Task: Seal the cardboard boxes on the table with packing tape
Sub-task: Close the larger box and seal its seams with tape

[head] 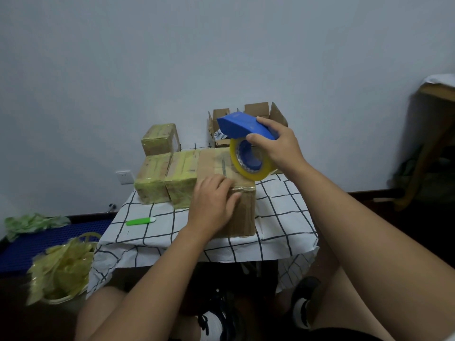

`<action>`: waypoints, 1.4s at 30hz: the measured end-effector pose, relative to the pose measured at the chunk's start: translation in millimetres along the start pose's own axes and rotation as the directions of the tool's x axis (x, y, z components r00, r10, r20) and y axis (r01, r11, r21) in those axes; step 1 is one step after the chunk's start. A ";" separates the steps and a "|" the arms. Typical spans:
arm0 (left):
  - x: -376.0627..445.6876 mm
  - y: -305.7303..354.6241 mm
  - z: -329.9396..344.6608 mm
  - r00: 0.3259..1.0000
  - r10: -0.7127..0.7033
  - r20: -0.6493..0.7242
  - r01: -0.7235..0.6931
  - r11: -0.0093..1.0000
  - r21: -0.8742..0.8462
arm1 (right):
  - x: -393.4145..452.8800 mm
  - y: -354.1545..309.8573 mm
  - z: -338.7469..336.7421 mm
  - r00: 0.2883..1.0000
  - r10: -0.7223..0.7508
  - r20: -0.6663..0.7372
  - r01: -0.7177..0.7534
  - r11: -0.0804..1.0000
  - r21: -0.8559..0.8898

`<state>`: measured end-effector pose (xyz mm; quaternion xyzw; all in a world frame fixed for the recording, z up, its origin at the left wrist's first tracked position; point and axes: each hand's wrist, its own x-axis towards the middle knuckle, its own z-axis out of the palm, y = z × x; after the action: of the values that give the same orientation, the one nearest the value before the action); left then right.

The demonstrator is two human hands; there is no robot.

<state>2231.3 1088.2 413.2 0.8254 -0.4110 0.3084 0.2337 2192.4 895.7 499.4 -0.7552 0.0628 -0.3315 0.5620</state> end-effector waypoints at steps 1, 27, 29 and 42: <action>1.2 2.5 1.0 1.000 0.016 0.017 -0.015 1.000 -0.018 | 0.1 0.1 0.5 1.000 -0.001 -0.001 0.001 1.000 0.000; 32.4 25.8 -12.3 0.961 0.018 0.276 -0.014 1.000 -0.016 | -4.7 -9.7 0.8 1.000 -0.015 -0.003 0.015 0.999 -0.034; 39.6 18.6 -24.5 0.932 -0.039 0.360 0.103 0.982 -0.161 | 0.1 -7.5 -3.5 0.999 -0.031 -0.035 0.030 0.999 -0.020; 169.0 -105.5 32.6 0.726 -0.456 0.515 0.496 0.866 0.068 | 63.0 7.0 -5.2 0.989 0.001 -0.146 0.007 0.999 0.052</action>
<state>2408.2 1035.4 495.0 0.9453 -0.2436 -0.0096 0.2168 2240.1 859.5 521.0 -0.7139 0.0940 -0.3884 0.5750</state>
